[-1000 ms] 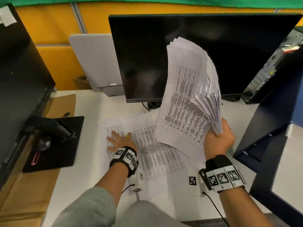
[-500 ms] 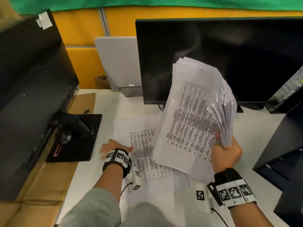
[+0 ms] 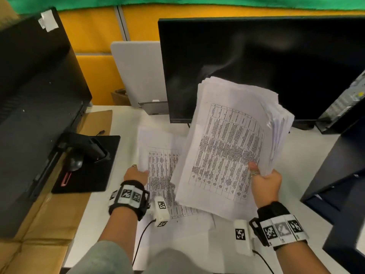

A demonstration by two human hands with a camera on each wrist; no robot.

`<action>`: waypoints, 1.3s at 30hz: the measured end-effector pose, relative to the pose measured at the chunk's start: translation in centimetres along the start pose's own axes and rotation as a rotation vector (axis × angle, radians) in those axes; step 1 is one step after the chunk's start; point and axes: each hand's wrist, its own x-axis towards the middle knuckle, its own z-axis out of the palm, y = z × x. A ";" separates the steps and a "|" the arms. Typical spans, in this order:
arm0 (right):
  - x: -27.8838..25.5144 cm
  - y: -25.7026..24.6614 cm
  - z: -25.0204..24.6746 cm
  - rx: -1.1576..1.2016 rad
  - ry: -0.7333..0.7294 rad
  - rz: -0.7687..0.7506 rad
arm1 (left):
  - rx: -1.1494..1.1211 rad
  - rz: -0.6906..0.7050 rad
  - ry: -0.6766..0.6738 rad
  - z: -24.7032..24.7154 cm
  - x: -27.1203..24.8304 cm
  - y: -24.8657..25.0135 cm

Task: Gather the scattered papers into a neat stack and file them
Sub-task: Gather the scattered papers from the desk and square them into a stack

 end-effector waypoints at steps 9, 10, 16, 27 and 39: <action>0.3 -0.8 2.2 0.055 -0.339 0.253 | -0.455 0.280 -0.311 -6.5 -5.2 2.0; 0.6 -1.2 2.3 0.084 -0.355 0.261 | -0.495 0.294 -0.335 -6.8 -5.6 2.4; 1.1 -2.9 3.5 0.223 -0.493 0.252 | -0.618 0.238 -0.377 -7.0 -6.6 4.3; -0.2 -4.4 4.1 0.283 -0.442 0.012 | -0.785 0.231 -0.394 -7.0 -7.5 6.1; 0.6 -4.8 3.0 0.040 -0.640 -0.184 | -0.712 0.635 -0.156 -5.8 -7.6 4.6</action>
